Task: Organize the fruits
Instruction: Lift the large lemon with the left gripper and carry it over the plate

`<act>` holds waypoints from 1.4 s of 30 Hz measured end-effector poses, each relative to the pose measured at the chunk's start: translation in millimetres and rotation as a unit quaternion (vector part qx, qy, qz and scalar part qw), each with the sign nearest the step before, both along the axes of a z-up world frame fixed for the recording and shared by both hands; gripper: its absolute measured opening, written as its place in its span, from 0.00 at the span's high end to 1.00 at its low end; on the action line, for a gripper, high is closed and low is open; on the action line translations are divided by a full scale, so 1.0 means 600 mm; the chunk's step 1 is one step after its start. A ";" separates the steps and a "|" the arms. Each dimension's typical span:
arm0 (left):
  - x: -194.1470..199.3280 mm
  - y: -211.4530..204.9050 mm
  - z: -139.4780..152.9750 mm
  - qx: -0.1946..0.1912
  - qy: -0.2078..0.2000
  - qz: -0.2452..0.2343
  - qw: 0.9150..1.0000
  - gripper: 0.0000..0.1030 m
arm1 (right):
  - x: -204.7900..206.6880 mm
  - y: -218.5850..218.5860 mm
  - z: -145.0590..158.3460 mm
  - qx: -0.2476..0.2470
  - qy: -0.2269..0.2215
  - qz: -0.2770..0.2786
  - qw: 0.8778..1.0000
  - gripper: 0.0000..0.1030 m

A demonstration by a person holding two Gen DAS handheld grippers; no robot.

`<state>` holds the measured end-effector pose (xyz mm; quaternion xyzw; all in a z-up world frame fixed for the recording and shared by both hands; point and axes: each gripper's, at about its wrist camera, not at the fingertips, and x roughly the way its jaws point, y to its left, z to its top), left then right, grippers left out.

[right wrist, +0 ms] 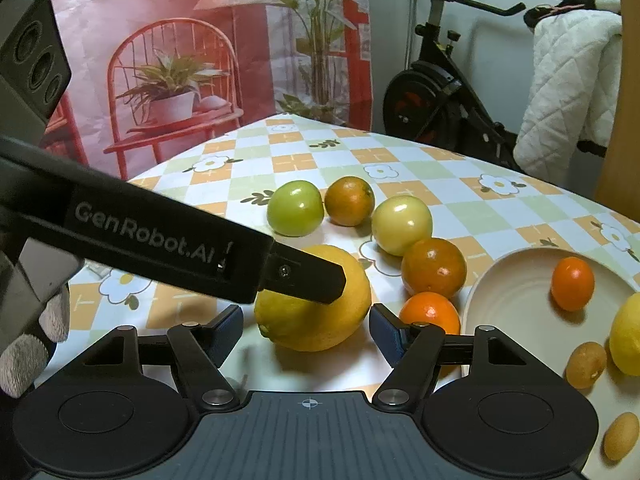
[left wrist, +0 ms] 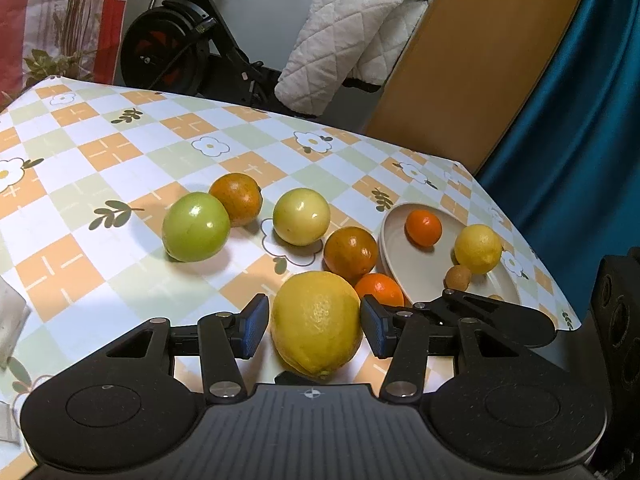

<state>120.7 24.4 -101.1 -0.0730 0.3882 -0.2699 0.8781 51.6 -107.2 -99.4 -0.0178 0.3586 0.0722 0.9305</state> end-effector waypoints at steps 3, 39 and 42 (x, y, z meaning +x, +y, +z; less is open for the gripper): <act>0.000 -0.001 -0.002 -0.005 0.000 0.003 1.000 0.49 | 0.000 -0.004 0.000 0.002 -0.004 -0.008 1.000 0.39; -0.088 -0.100 0.064 0.051 -0.083 0.005 0.995 0.50 | -0.093 -0.056 0.046 0.022 -0.088 -0.040 0.995 0.46; -0.083 -0.122 0.073 0.058 -0.091 -0.007 0.994 0.50 | -0.097 -0.077 0.053 0.028 -0.100 -0.053 0.993 0.46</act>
